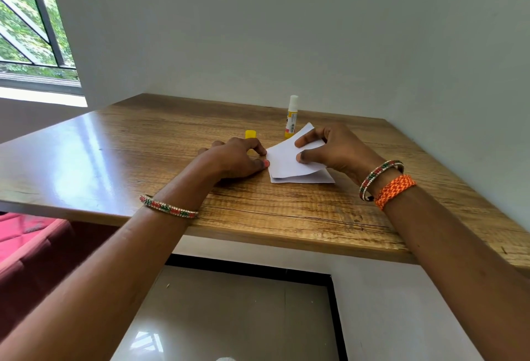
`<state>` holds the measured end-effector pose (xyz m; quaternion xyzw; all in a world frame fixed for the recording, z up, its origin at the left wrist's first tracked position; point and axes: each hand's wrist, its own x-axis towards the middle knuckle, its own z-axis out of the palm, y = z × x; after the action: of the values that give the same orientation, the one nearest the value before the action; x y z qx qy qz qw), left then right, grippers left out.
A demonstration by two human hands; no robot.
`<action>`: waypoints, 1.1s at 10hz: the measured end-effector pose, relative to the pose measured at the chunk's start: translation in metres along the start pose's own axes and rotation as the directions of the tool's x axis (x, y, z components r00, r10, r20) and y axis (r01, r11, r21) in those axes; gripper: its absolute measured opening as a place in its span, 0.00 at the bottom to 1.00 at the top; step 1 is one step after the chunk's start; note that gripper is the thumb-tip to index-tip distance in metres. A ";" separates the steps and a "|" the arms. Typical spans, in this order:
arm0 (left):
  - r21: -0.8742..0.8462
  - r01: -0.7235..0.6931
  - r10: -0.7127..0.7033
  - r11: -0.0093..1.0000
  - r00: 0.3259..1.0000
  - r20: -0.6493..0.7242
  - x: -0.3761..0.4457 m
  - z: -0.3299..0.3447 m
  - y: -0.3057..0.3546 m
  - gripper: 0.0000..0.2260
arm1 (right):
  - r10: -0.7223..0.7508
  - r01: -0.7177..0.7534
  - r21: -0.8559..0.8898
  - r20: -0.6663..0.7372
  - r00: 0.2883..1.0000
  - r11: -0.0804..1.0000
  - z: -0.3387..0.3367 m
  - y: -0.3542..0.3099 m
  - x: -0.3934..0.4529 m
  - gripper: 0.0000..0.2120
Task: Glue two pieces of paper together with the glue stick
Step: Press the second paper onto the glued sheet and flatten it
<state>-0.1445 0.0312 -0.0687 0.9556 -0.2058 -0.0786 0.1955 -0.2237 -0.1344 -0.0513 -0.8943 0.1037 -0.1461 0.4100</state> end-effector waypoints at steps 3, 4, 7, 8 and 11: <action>0.019 -0.001 0.001 1.000 1.000 0.009 0.001 0.000 0.000 0.15 | -0.033 0.033 -0.029 0.024 0.999 0.999 0.000 -0.001 -0.001 0.14; 0.031 -0.002 0.002 1.000 1.000 0.016 0.003 0.001 -0.001 0.15 | -0.046 0.049 -0.068 0.045 0.998 0.996 0.001 -0.001 0.000 0.16; 0.070 -0.060 0.053 0.996 0.994 0.094 0.001 0.000 -0.001 0.30 | -0.079 0.088 -0.117 0.075 0.994 0.989 0.001 -0.002 -0.001 0.19; 0.119 -0.078 0.064 0.990 0.991 0.119 -0.002 -0.002 0.000 0.33 | -0.079 0.089 -0.131 0.076 0.994 0.987 0.001 -0.002 -0.002 0.19; 0.178 -0.084 0.061 0.980 0.989 0.132 -0.010 -0.004 0.004 0.34 | -0.056 0.069 -0.157 0.083 0.995 0.985 0.003 -0.003 -0.003 0.20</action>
<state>-0.1545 0.0332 -0.0626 0.9546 -0.2588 -0.1124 0.0959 -0.2254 -0.1299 -0.0516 -0.9321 0.0708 -0.1152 0.3359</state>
